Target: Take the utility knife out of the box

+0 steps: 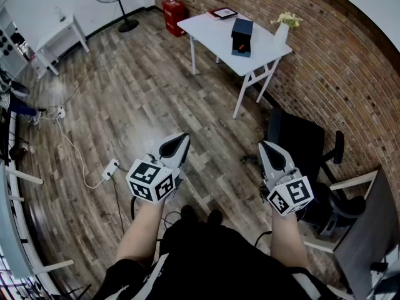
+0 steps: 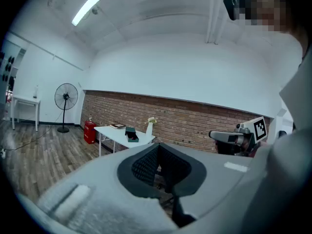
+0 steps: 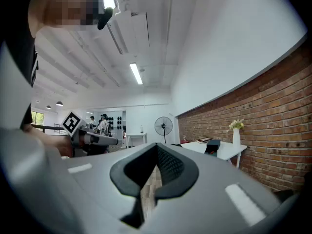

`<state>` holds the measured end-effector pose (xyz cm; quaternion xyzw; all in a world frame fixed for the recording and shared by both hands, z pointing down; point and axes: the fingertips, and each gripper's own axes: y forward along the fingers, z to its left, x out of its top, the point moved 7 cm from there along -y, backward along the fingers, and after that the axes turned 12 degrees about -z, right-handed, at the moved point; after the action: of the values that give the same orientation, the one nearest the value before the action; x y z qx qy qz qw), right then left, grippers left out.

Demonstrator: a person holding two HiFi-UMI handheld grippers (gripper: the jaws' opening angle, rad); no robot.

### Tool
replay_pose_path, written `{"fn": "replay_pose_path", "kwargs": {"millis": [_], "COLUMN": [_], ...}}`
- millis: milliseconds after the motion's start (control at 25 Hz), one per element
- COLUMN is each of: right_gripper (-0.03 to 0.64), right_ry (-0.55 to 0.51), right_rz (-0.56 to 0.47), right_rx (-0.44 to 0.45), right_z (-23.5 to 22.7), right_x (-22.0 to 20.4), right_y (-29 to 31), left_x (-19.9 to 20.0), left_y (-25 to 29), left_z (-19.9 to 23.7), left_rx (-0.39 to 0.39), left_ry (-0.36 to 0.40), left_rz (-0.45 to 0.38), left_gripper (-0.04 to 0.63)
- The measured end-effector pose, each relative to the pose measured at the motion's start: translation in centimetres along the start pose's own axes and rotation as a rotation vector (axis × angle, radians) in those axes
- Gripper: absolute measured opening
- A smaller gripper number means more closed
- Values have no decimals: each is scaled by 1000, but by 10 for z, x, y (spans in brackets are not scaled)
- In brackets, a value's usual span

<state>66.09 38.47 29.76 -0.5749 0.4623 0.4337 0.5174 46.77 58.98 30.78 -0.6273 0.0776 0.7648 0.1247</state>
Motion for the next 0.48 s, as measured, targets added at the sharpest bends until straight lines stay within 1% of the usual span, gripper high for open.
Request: {"fn": "replay_pose_path", "kwargs": {"millis": [160, 480], "right_gripper": [-2, -2], "right_ry": [-5, 6], "right_rz": [-2, -5], "right_rx": [8, 13], "right_z": [-3, -14], "right_x": [6, 7], "right_y": [-10, -22], "left_x": [4, 5], "left_y": [2, 8], "left_z": [-17, -32], "left_rx": [-18, -7], "left_ry": [9, 32], "left_rz": [1, -6], "left_gripper": [6, 6]}}
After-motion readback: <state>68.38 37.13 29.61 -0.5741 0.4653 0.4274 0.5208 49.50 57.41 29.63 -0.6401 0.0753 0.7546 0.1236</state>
